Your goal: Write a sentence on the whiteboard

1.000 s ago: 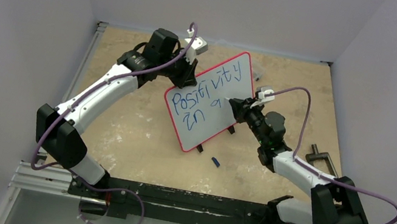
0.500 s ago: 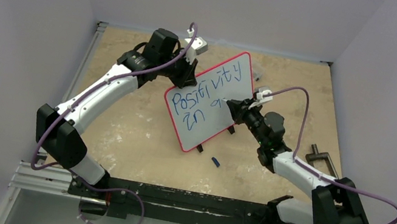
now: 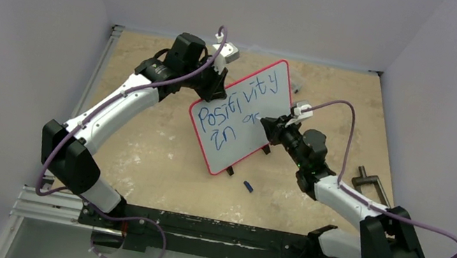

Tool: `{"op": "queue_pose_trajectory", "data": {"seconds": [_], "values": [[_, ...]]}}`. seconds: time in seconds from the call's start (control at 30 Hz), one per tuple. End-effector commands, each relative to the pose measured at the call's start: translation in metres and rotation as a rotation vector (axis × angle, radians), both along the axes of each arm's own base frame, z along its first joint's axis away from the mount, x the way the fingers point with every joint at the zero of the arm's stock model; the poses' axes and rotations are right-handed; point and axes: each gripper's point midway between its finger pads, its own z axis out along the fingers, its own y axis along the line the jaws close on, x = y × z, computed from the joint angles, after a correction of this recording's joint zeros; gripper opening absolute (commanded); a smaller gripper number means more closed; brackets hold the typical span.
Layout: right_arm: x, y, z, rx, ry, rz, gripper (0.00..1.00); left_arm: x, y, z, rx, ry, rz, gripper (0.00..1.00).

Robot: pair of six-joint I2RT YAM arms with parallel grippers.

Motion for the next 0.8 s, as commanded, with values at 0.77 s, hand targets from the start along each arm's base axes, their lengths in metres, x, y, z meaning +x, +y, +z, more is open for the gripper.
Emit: {"op": "queue_pose_trajectory", "data": {"seconds": [0.77], "values": [[0.013,-0.024,0.019,-0.057,-0.025,-0.153,0.00,-0.023,0.005,-0.024,0.124,0.013,-0.084,0.00]]}}
